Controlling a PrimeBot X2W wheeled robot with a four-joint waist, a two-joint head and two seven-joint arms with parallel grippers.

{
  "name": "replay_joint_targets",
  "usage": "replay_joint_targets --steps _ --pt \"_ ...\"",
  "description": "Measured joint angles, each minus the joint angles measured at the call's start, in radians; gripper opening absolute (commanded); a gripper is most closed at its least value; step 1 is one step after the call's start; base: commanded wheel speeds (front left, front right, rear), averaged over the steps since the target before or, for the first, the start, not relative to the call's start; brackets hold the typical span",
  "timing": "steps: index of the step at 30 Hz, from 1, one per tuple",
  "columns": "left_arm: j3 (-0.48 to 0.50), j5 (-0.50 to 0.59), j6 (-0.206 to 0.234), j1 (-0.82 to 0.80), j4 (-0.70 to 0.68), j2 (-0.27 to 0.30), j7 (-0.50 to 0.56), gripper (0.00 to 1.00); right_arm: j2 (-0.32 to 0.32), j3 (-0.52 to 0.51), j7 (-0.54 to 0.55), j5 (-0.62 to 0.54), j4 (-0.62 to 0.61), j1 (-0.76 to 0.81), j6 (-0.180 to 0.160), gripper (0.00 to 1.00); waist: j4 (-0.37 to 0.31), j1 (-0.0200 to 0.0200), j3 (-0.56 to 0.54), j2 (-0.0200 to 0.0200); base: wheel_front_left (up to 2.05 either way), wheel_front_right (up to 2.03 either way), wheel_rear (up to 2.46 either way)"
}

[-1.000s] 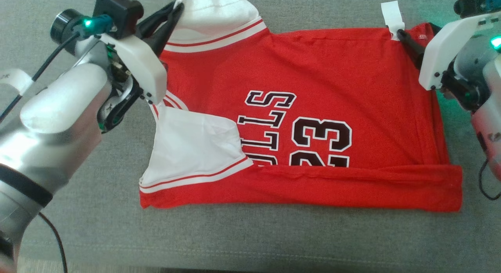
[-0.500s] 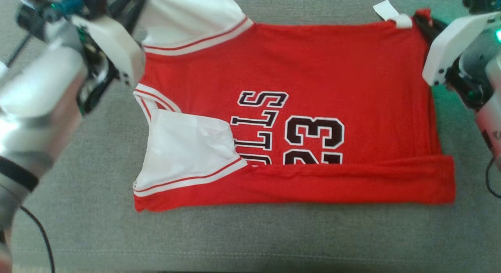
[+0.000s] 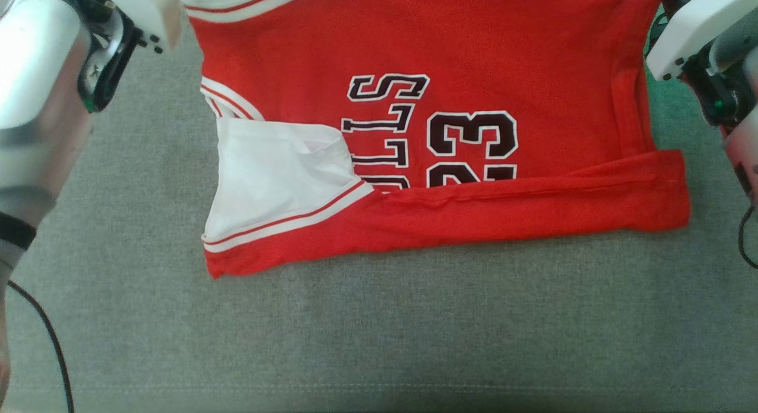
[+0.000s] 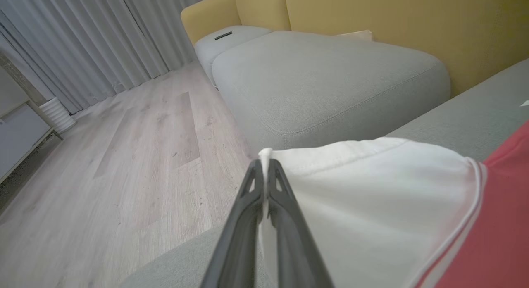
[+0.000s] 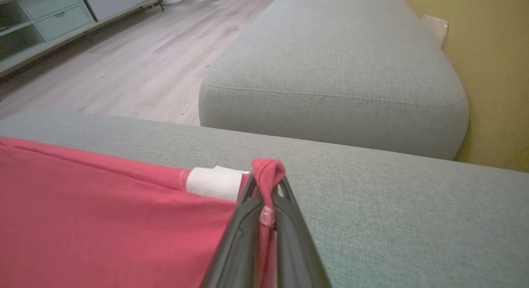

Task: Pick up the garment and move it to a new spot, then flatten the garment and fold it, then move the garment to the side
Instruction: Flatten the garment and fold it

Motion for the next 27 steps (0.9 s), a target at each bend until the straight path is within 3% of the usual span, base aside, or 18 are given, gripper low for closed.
replay_joint_targets --steps 6,12,20,27 --pt "0.031 0.050 -0.009 0.060 -0.049 0.001 0.000 0.00 -0.022 0.047 -0.035 0.051 -0.035 0.009 0.000 0.00 0.003 0.0000 -0.029 0.0000 0.00 0.00 0.00" --pt "0.037 0.076 -0.022 0.249 -0.164 0.049 0.000 0.00 -0.114 0.127 -0.015 0.144 -0.146 0.125 0.000 0.00 0.013 -0.0002 -0.088 0.0000 0.00 0.00 0.00" --pt "-0.048 0.035 -0.071 0.427 -0.378 0.175 0.104 0.00 -0.283 0.244 0.146 0.300 -0.314 0.273 0.000 0.00 0.043 -0.0003 -0.161 0.0001 0.00 0.00 0.00" --pt "-0.089 -0.022 -0.071 0.527 -0.521 0.258 0.215 0.00 -0.359 0.292 0.270 0.409 -0.405 0.341 0.000 0.00 0.054 -0.0002 -0.206 0.0001 0.00 0.00 0.00"
